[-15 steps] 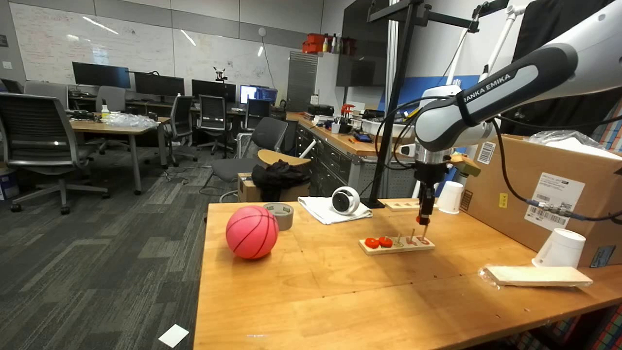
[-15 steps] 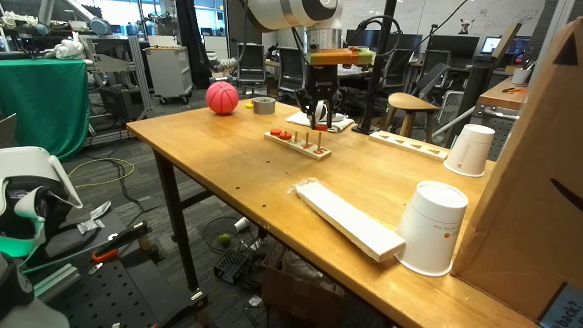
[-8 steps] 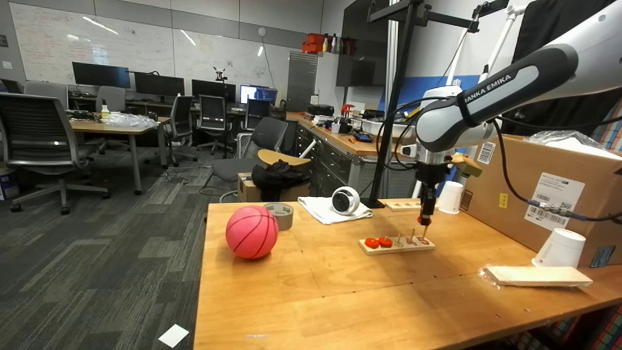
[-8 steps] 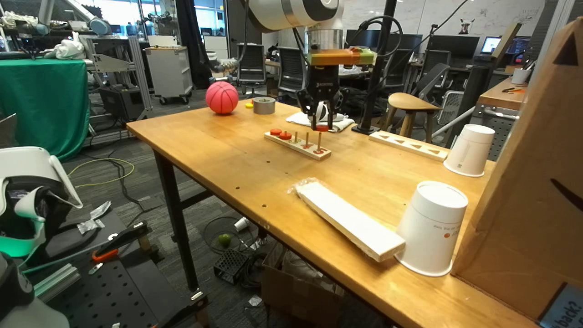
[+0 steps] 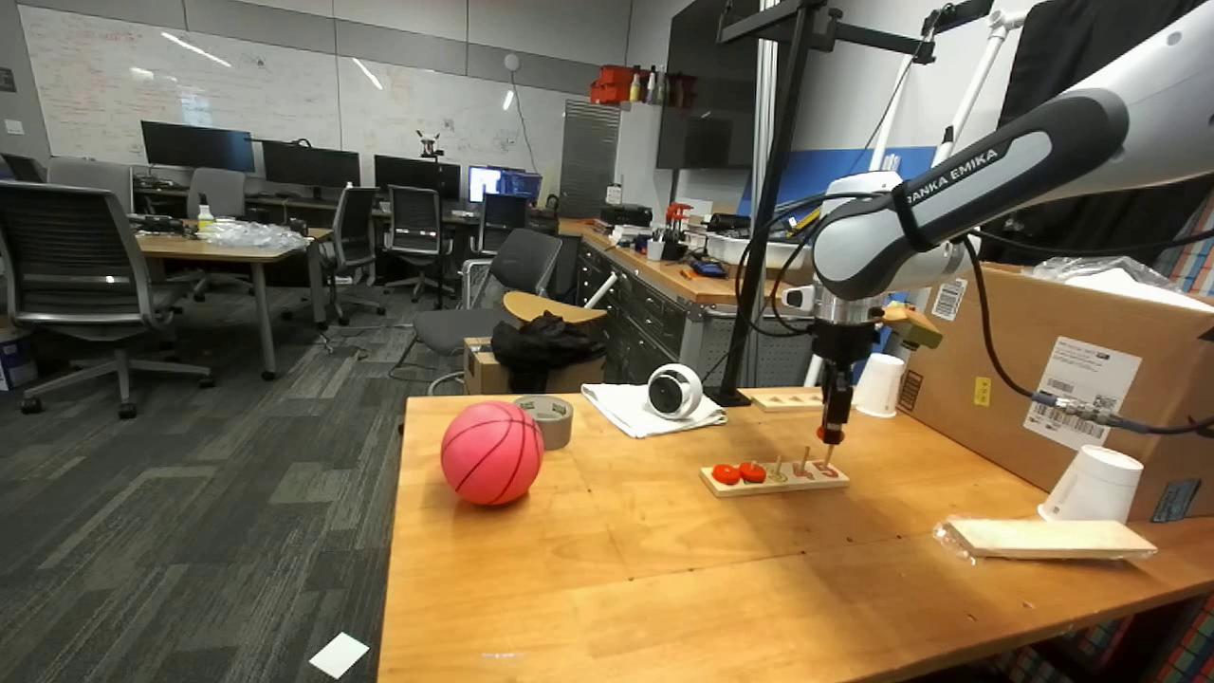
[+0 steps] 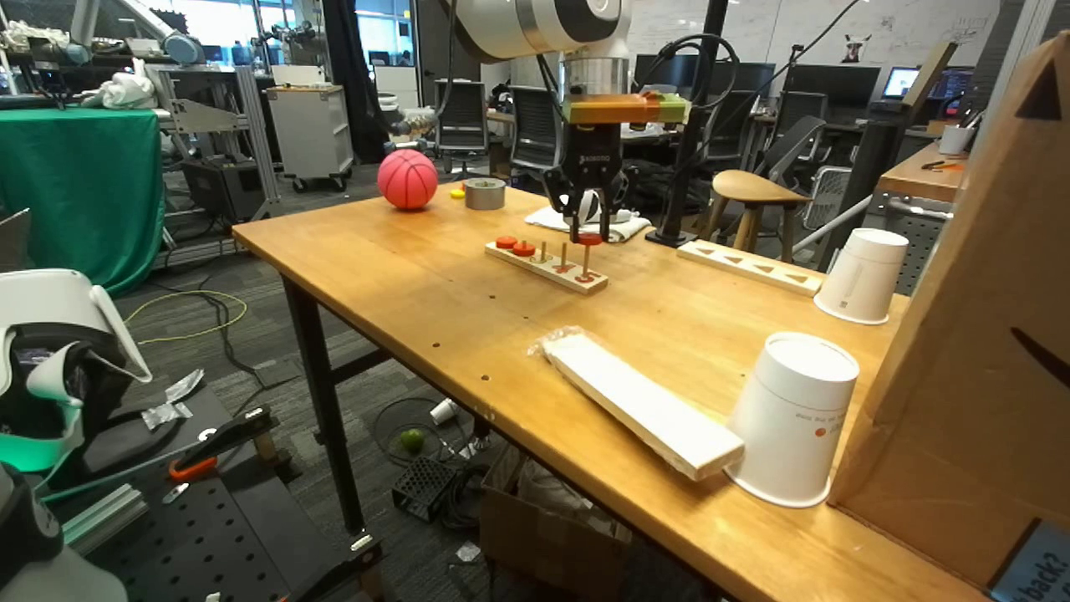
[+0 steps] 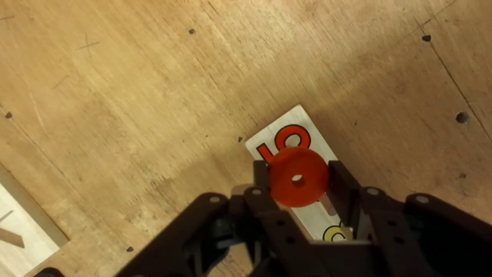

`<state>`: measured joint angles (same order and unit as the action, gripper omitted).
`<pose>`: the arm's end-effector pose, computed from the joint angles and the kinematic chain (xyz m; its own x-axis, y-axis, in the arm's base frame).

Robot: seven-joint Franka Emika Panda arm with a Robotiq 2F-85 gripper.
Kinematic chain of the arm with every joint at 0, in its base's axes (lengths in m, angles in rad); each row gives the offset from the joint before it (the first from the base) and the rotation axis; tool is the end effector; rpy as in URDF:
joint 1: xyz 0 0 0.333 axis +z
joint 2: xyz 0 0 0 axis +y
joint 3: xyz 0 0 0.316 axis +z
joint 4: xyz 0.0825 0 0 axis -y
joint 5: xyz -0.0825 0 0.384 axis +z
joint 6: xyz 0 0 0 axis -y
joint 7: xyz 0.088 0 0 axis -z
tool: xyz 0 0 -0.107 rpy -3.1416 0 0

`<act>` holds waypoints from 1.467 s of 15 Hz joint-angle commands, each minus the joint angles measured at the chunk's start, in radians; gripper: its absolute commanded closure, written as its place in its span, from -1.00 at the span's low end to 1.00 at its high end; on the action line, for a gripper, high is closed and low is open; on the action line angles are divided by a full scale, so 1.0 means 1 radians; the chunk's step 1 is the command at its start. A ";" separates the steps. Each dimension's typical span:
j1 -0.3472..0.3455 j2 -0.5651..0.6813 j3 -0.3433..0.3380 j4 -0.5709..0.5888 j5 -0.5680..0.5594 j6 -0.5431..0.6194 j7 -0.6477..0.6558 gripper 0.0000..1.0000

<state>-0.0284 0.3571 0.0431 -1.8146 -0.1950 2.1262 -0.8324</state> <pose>0.6347 -0.0011 0.3410 0.5780 0.8035 -0.1422 0.8153 -0.5760 0.0593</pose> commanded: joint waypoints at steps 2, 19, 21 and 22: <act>-0.008 -0.021 0.000 -0.016 -0.001 -0.011 0.000 0.65; -0.015 -0.023 0.024 -0.034 0.028 -0.008 -0.031 0.65; -0.013 -0.020 0.028 -0.032 0.024 -0.009 -0.034 0.65; -0.013 -0.019 0.029 -0.032 0.021 -0.009 -0.034 0.65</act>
<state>-0.0397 0.3498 0.0657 -1.8234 -0.1904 2.1080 -0.8433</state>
